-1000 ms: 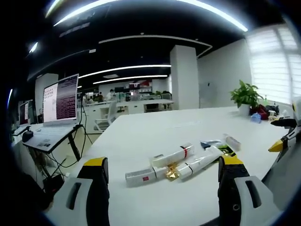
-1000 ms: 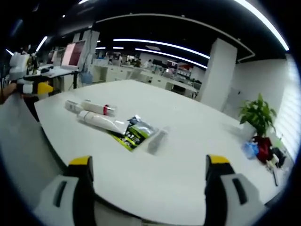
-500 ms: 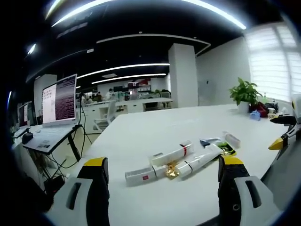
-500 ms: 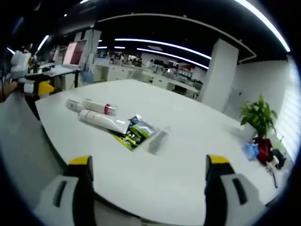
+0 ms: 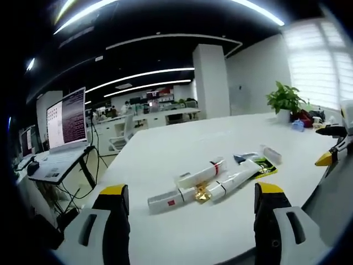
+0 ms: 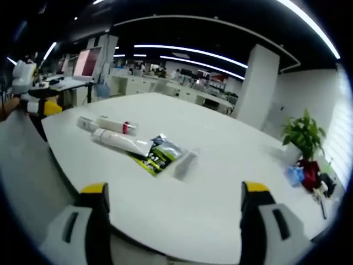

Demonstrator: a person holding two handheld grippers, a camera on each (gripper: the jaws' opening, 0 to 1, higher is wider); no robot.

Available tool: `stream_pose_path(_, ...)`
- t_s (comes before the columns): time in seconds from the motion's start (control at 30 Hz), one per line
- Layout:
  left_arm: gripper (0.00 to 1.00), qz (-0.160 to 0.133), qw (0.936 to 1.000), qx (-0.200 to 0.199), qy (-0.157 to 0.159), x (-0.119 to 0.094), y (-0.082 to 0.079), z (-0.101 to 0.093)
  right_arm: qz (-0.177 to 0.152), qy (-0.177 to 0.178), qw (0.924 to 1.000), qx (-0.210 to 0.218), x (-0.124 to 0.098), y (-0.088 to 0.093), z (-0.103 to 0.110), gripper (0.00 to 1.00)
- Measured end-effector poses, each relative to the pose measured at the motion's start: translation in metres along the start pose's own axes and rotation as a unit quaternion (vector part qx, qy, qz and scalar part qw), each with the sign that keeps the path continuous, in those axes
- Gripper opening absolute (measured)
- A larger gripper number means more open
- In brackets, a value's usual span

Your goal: Arrange the skincare products in the storage area until every visible bottle or jar stands upright without overlapping.

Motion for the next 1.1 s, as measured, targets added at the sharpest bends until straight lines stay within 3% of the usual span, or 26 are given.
stream_pose_path(0.13, 0.97, 0.010, 0.9999, 0.012, 0.002, -0.001, 0.000, 0.000, 0.000, 0.000, 1.0000, 0.000, 0.000, 0.000, 0.000, 0.99)
stream_pose_path(0.33, 0.94, 0.070, 0.9956, 0.055, 0.031, 0.000, 0.002, 0.002, 0.000, 0.000, 1.0000, -0.003, 0.000, 0.000, 0.001, 0.99)
stream_pose_path(0.43, 0.95, 0.073, 0.9945, 0.064, 0.041, 0.006, -0.004, 0.003, 0.001, -0.004, 1.0000, -0.003, 0.000, 0.000, 0.001, 0.99)
stream_pose_path(0.7, 0.87, 0.096, 0.9870, 0.083, 0.099, 0.030, -0.019, 0.011, -0.004, -0.001, 1.0000, 0.004, 0.000, 0.000, 0.000, 0.99)
stream_pose_path(0.73, 0.88, 0.098, 0.9833, 0.096, 0.119, 0.036, -0.022, 0.010, -0.003, -0.001, 1.0000, 0.005, 0.000, 0.000, 0.000, 0.99)
stream_pose_path(0.77, 0.88, 0.101, 0.9825, 0.100, 0.121, 0.039, -0.024, 0.011, -0.003, 0.000, 1.0000, 0.004, 0.000, 0.000, 0.000, 0.99)
stream_pose_path(0.93, 0.87, 0.137, 0.9637, 0.162, 0.162, 0.069, -0.025, 0.015, -0.004, -0.001, 1.0000, 0.006, 0.000, 0.000, 0.000, 0.99)
stream_pose_path(1.1, 0.86, 0.162, 0.9508, 0.178, 0.195, 0.091, -0.024, 0.012, -0.006, -0.001, 0.9999, 0.012, 0.000, 0.000, 0.000, 0.99)
Point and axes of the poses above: the point that each gripper's makers call its tool centre point, and the gripper's own axes: x roughly forward along the fingers, z roughly to its left, y roughly out of its underside, the point moved 7 cm from there along -x, roughly backward along the fingers, and after that the axes turned 6 degrees about -z, right-handed, at the moved point
